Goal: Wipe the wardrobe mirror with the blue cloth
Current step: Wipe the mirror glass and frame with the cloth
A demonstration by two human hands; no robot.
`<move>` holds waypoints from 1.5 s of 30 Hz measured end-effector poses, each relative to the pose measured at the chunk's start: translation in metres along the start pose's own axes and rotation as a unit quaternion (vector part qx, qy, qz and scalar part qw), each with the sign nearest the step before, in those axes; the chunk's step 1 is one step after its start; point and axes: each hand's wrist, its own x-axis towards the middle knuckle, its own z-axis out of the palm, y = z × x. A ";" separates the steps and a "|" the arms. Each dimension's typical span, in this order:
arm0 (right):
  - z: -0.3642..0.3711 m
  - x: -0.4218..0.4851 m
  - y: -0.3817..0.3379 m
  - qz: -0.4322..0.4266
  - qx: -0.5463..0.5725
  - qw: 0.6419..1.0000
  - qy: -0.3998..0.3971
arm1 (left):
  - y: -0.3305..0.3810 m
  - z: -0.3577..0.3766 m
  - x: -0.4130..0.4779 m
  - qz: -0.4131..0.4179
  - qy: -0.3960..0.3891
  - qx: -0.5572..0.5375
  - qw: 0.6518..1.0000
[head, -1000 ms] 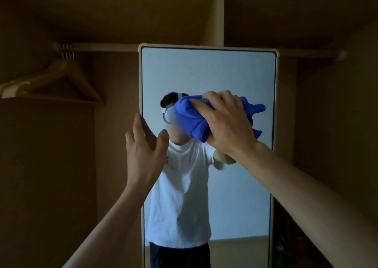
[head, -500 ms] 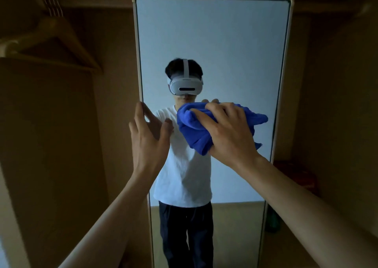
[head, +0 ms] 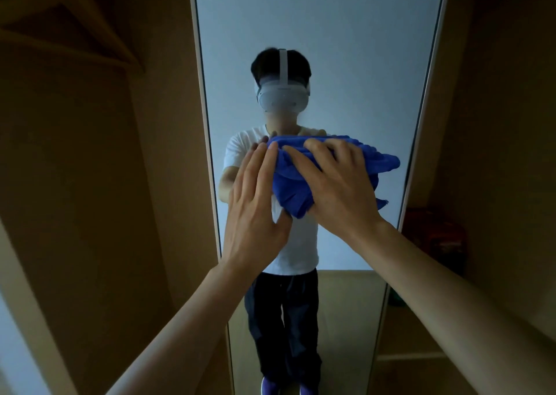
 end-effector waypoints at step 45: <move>0.083 -0.274 -0.111 0.013 0.009 0.975 -0.222 | -0.043 0.084 -0.253 -0.175 -0.182 -0.046 0.967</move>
